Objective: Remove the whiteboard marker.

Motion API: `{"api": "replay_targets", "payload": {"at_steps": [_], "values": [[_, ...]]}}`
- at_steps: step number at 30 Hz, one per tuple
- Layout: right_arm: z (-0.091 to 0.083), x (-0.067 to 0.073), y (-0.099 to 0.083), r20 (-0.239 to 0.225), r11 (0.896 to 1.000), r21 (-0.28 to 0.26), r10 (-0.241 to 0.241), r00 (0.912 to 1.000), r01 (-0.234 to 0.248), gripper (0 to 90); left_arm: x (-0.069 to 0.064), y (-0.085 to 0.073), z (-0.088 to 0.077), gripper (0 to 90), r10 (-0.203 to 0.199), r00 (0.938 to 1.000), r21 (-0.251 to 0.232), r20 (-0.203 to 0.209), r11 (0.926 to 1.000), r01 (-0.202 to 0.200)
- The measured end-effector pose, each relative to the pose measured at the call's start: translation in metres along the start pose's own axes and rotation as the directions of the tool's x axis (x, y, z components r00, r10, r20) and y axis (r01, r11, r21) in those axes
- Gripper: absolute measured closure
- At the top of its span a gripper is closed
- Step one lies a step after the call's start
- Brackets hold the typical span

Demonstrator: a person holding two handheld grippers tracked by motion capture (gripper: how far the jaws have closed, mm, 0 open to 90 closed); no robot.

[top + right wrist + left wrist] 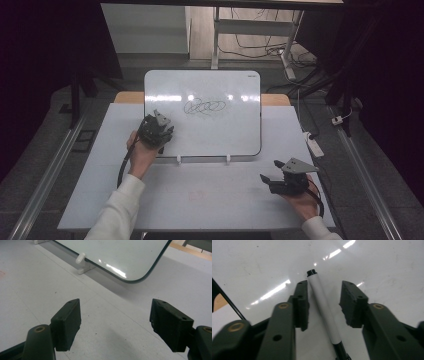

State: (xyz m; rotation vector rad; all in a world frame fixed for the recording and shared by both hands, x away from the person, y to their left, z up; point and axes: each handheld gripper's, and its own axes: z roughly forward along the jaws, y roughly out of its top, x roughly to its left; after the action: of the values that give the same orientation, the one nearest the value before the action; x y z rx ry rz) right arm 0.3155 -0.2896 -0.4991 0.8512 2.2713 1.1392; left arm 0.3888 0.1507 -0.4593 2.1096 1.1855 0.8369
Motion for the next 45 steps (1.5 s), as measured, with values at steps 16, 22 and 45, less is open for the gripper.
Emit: {"api": "replay_targets", "payload": {"at_steps": [16, 22, 45], "values": [[0.000, 0.000, 0.000, 0.013, 1.000, 0.005, -0.001, 0.9999, 0.001, 26.4, -0.009, 0.003, 0.001, 81.5, 0.017, 0.9993, -0.034, 0.032, 0.9993, -0.015], [-0.001, 0.001, 0.001, 0.006, 1.000, -0.028, -0.005, 1.0000, 0.005, 27.0, -0.007, 0.006, -0.022, 81.5, 0.016, 0.9950, -0.108, 0.099, 0.9941, -0.005], [0.033, 0.048, 0.065, -0.211, 0.992, -0.094, 0.064, 0.9754, -0.085, 31.0, -0.067, 0.021, -0.044, 81.5, 0.072, 0.8477, -0.281, 0.526, 0.9551, 0.093]]}}
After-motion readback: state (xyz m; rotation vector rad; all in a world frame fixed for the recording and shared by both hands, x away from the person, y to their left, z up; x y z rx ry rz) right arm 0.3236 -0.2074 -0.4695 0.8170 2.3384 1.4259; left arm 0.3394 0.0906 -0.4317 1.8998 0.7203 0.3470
